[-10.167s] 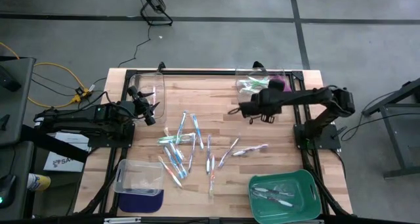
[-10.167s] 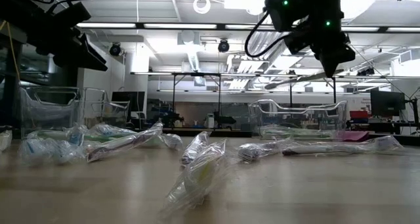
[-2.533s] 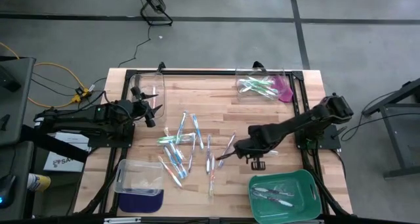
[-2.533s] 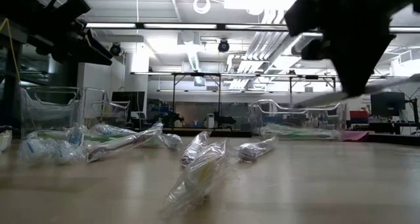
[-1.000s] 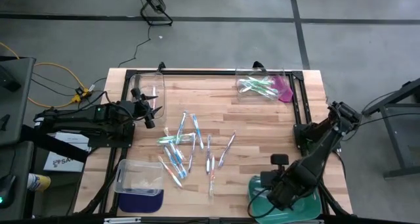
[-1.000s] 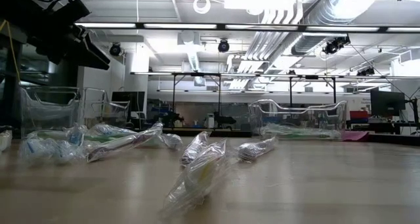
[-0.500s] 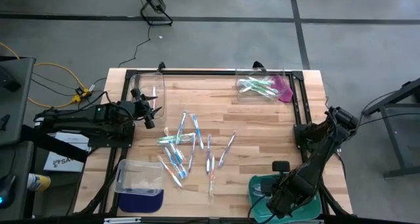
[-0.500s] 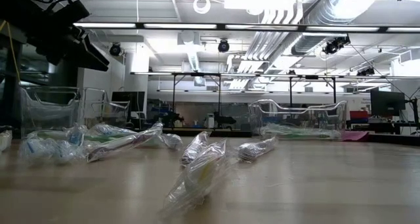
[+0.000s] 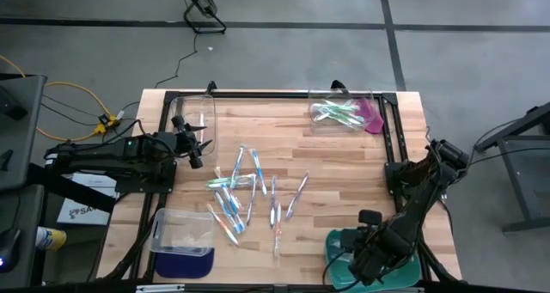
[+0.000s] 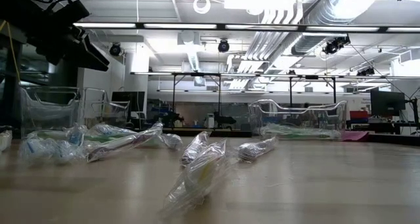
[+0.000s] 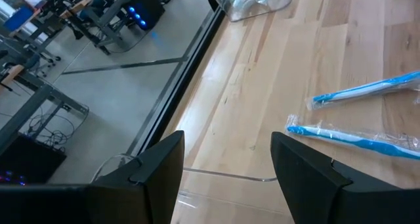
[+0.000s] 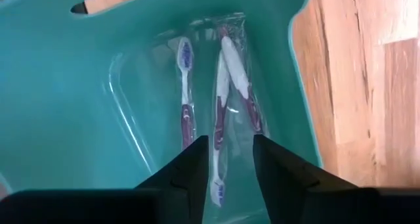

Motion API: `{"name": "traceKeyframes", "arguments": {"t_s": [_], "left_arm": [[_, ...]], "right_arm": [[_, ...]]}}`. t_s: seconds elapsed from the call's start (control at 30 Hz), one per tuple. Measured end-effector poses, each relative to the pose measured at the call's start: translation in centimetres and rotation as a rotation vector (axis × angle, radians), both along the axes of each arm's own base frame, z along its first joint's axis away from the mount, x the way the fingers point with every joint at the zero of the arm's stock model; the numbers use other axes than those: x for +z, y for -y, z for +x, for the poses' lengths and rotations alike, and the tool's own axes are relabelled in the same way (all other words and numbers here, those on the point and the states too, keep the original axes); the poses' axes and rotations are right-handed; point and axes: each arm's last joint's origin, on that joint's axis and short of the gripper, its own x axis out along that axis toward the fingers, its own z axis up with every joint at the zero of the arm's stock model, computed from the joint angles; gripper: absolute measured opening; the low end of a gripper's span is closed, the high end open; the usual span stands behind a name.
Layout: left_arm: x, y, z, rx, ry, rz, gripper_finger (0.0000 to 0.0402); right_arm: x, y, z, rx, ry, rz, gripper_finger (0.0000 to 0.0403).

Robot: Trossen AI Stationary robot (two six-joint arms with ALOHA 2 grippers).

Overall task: Pick & Place Toothbrushes
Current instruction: Put the violet toothbrush into the green bin

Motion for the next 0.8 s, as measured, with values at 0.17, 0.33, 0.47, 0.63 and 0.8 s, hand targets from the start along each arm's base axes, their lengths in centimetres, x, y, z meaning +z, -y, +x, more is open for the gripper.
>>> {"name": "traceKeyframes", "arguments": {"t_s": [0.17,0.33,0.47,0.63,0.8], "left_arm": [[0.0,0.0,0.0,0.003,0.005,-0.006,0.0221],[0.0,0.0,0.0,0.007,0.007,-0.015,0.0221],[-0.1,0.0,0.0,0.008,0.007,-0.017,0.0221],[-0.2,0.0,-0.1,0.008,-0.005,-0.018,0.0221],[-0.2,0.0,-0.1,0.008,-0.012,-0.018,0.0221]], "right_arm": [[0.0,1.1,1.2,-0.109,0.062,-0.047,0.0116],[0.0,2.9,3.0,-0.192,0.091,-0.076,0.0106],[0.1,4.8,4.5,-0.224,0.138,-0.136,0.0101],[0.2,6.8,6.2,-0.156,0.211,-0.24,0.0099],[0.4,8.0,7.6,0.014,0.261,-0.317,0.0099]]}}
